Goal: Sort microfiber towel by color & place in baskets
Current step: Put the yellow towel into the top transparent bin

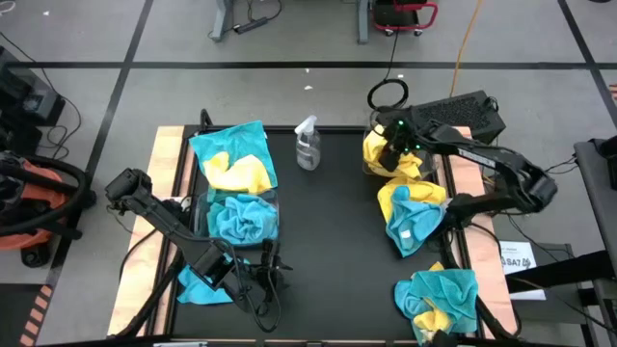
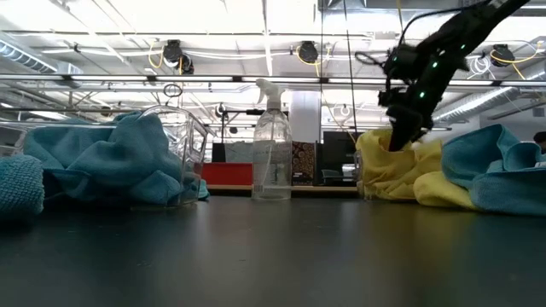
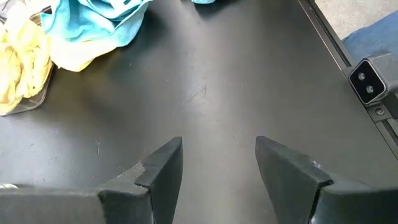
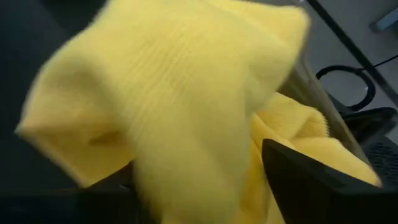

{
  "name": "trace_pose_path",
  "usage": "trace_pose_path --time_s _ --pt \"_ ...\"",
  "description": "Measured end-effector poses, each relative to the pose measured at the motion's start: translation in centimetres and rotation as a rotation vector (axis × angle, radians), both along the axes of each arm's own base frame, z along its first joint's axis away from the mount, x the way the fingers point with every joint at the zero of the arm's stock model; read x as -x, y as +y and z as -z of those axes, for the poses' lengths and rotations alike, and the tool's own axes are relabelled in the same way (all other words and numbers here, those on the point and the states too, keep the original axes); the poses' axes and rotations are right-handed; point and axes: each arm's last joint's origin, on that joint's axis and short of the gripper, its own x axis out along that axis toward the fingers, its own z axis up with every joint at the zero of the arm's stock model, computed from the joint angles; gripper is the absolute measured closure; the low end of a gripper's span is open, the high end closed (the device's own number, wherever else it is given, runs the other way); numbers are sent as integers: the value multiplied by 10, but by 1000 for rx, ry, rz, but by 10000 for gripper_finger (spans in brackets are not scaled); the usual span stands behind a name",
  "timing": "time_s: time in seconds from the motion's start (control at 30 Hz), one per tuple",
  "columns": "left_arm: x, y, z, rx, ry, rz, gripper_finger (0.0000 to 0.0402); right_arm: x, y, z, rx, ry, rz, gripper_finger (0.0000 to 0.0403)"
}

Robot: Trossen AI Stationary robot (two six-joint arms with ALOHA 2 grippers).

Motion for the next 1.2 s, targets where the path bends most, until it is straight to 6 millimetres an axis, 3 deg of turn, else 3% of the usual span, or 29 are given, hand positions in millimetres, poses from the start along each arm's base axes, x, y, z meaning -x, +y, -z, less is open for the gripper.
trace_pose_path --time_s 0.2,0.43,0.57,0.7,0.9,1.2 --pt "0 0 0 -1 0 1 193 15 16 -23 44 -40 0 144" --pt "0 0 0 -1 0 1 193 26 30 -43 77 -143 6 155" --pt "0 0 0 -1 0 1 193 26 33 -51 74 -238 -19 191" --pt "0 0 0 -1 0 1 193 21 31 -53 65 -306 -51 263" --pt "0 0 0 1 -1 0 193 9 21 -40 32 -268 -83 388" --pt "0 0 0 1 0 -1 193 -10 -2 7 -96 -97 -63 401"
